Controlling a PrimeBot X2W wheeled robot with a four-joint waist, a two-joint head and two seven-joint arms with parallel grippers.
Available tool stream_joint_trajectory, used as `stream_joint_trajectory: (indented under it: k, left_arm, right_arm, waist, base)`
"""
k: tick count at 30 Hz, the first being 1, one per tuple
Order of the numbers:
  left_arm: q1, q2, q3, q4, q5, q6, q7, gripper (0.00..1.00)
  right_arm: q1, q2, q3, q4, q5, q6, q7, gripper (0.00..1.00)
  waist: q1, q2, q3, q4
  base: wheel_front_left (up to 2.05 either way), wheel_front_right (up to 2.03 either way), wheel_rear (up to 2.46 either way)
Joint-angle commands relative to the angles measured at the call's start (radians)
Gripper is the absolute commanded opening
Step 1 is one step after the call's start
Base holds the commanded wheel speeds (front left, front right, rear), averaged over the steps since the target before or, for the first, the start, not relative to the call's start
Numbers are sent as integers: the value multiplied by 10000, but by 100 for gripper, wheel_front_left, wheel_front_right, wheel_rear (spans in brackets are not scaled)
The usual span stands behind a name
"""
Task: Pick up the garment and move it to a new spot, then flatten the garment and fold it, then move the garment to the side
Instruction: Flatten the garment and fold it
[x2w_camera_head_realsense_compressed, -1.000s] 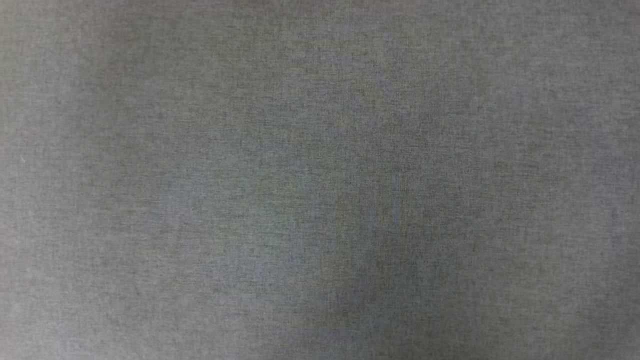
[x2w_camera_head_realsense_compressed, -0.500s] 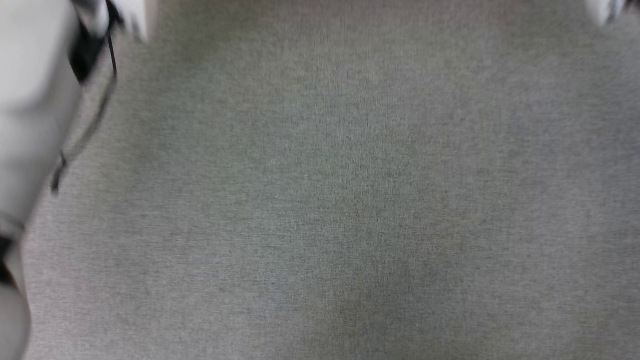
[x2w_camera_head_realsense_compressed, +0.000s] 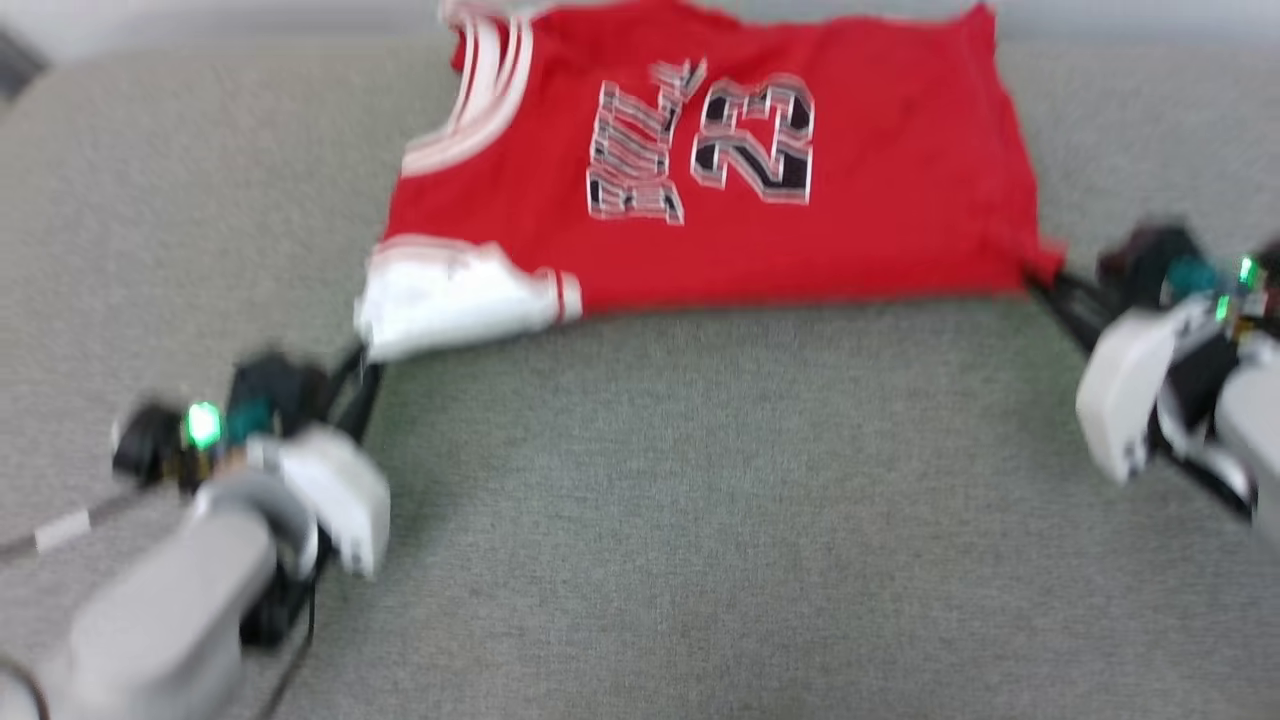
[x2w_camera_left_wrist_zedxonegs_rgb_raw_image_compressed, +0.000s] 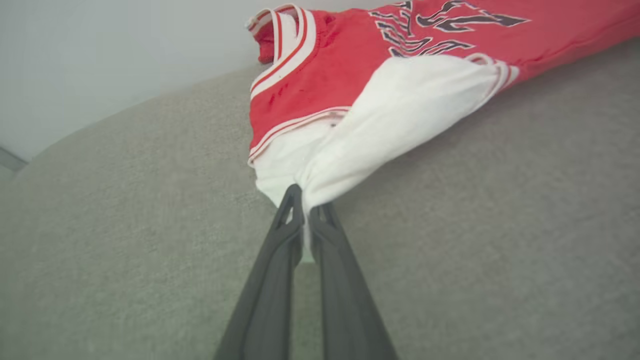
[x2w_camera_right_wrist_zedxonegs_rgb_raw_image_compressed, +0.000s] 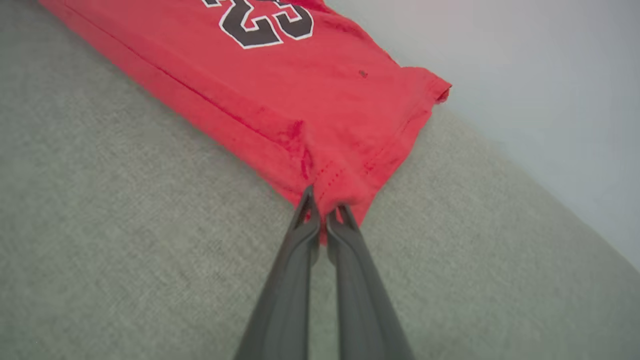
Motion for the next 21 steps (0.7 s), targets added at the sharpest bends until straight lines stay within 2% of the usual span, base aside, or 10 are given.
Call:
stream_joint_trajectory:
  k: [1, 11, 21]
  left_arm:
    - [232, 100, 8, -121, -66, 100, 28, 0]
    - [3896, 1184, -512, -2993, -1017, 1810, 526, 0]
    - [6180, 1443, -1188, -4155, -1739, 2506, 735, 0]
  right_arm:
    - [175, -92, -35, -70, 60, -11, 15, 0]
    - [3461, -1140, -232, -1848, 811, -11, 941, 0]
    - [7016, -1719, -1669, -3489, 832, -11, 1705, 0]
  waist:
    - [1, -1, -429, -25]
    - [1, -1, -1988, -222]
    - [1, -1, -3179, -296]
  base:
    - [0, 0, 0]
    - [0, 0, 0]
    - [0, 0, 0]
